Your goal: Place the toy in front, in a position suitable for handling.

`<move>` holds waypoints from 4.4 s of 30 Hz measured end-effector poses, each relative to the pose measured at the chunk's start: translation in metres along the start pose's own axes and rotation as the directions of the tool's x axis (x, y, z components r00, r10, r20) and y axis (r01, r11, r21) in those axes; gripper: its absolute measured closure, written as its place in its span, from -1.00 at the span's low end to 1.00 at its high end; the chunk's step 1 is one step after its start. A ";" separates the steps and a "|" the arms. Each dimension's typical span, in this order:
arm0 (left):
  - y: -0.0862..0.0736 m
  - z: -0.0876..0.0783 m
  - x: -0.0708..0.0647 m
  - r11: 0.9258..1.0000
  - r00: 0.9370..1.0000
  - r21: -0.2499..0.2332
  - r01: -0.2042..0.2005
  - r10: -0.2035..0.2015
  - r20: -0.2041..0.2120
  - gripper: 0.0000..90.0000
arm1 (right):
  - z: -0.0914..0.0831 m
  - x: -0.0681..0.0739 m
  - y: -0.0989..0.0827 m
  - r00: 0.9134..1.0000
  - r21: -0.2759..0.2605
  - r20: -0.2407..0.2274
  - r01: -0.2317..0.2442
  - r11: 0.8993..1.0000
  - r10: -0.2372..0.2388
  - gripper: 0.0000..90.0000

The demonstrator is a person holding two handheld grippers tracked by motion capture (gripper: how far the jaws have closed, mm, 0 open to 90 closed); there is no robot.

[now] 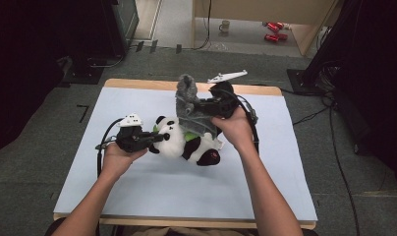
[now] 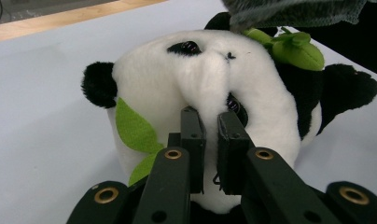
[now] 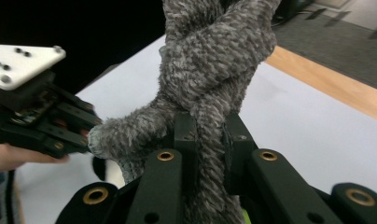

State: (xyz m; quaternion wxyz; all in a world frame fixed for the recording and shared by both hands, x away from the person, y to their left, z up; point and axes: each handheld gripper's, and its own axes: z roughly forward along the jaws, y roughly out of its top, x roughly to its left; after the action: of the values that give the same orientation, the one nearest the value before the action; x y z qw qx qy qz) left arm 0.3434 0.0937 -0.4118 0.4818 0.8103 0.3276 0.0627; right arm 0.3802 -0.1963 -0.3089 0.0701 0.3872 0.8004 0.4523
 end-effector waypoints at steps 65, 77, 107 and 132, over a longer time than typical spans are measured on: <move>-0.002 0.001 0.002 1.000 1.000 0.005 0.016 -0.016 0.007 0.86 | 0.027 -0.061 -0.053 0.980 0.202 0.187 -0.109 0.973 0.070 0.78; 0.002 -0.002 0.001 0.999 0.998 -0.013 0.050 -0.049 0.037 0.87 | -0.009 -0.045 -0.037 0.978 0.091 0.198 -0.086 0.992 0.066 0.78; 0.000 0.000 0.008 0.997 0.997 -0.006 0.073 -0.073 0.019 0.87 | 0.030 0.081 -0.006 0.977 0.026 -0.210 0.038 0.999 -0.031 0.78; -0.002 0.001 0.009 0.997 0.997 0.013 0.071 -0.071 0.007 0.87 | 0.049 0.044 -0.051 0.999 0.179 -0.031 0.016 0.984 -0.011 0.78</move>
State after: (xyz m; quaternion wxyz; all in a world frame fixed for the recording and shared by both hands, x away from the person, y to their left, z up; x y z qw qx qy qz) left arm 0.3500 0.0985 -0.4156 0.4800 0.8014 0.3546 0.0404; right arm 0.3441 -0.1485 -0.3670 0.0260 0.3796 0.8414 0.3837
